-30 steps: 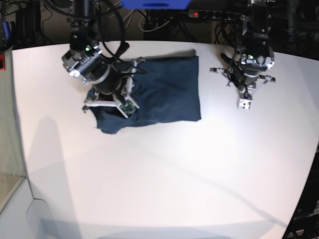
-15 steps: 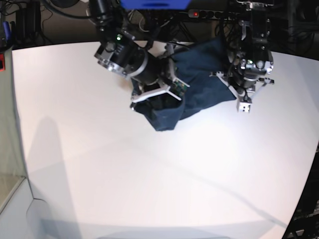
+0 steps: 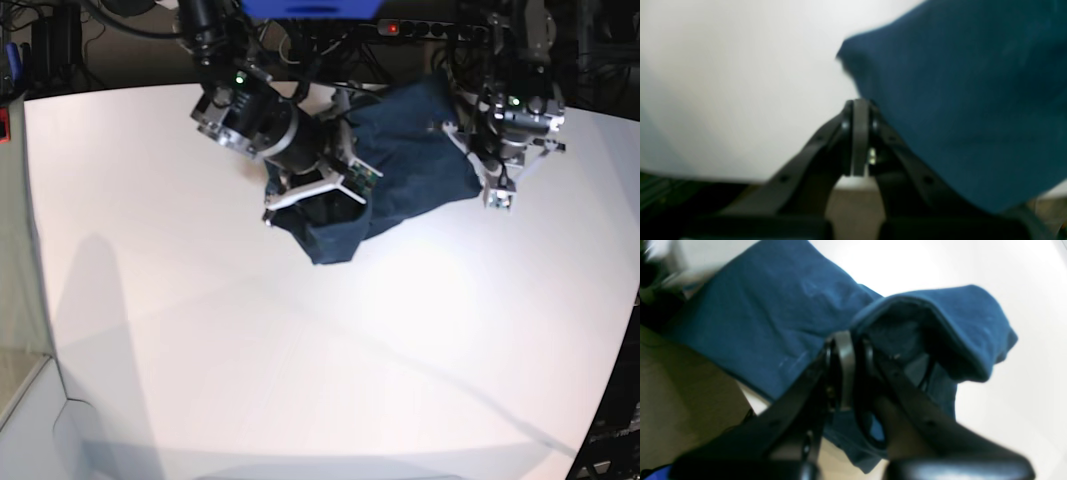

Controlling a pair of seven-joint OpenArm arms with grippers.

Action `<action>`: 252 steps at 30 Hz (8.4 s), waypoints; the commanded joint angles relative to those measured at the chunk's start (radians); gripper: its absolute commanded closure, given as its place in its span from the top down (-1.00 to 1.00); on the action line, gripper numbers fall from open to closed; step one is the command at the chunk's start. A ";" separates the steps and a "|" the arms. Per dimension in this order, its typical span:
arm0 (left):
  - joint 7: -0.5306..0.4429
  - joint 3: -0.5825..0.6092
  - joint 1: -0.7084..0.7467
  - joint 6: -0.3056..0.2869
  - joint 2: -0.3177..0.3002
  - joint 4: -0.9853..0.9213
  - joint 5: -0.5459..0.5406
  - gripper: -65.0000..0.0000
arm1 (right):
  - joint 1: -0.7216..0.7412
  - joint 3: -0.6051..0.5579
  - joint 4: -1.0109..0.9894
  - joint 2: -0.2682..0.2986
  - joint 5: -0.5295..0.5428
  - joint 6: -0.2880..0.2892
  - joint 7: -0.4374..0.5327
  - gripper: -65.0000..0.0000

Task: Layout the t-shirt on the table in an organized manner, then fold the t-shirt properly
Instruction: 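Lift the strip end with the right gripper and fold it toward the left gripper, then lower the folded end onto the shirt with the right gripper and release, then grasp the bundle's edge with the right gripper and fold it over, then press the folded layer down with the right gripper and withdraw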

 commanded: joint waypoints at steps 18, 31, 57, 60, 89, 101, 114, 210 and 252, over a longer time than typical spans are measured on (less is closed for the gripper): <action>-0.193 0.005 -0.036 0.003 0.029 -0.251 -0.001 -1.00 | -0.004 -0.018 0.016 -0.014 0.015 -0.004 0.025 -1.00; -0.216 0.003 -0.093 0.003 0.004 -0.289 -0.175 -1.00 | 0.022 -0.224 0.014 -0.063 0.015 -0.004 0.025 -1.00; -0.210 -0.020 -0.087 0.003 -0.066 -0.171 -0.231 -1.00 | 0.182 -0.313 -0.219 -0.080 0.018 -0.004 0.023 -1.00; -0.209 -0.051 -0.087 0.003 -0.066 -0.170 -0.239 -1.00 | 0.177 -0.314 -0.216 -0.080 0.017 -0.004 0.006 -0.76; -0.218 -0.216 0.085 0.001 -0.131 -0.091 -0.242 -1.00 | 0.145 0.083 -0.050 0.014 0.018 -0.004 -0.035 -0.69; -0.210 -0.219 0.076 0.001 -0.105 -0.084 -0.242 -1.00 | 0.085 -0.049 -0.225 -0.020 0.020 -0.004 0.051 -0.81; -0.209 -0.224 0.089 0.001 -0.111 -0.084 -0.241 -1.00 | 0.107 -0.265 -0.231 -0.017 0.015 -0.004 0.056 -0.81; -0.219 -0.124 -0.084 0.003 -0.111 -0.312 -0.360 -1.00 | 0.421 -0.138 -0.544 -0.016 0.015 -0.004 0.092 -0.81; -0.301 -0.052 -0.047 0.003 -0.124 -0.365 -0.353 -1.00 | 0.429 -0.093 -0.661 -0.080 0.018 -0.004 0.252 -0.81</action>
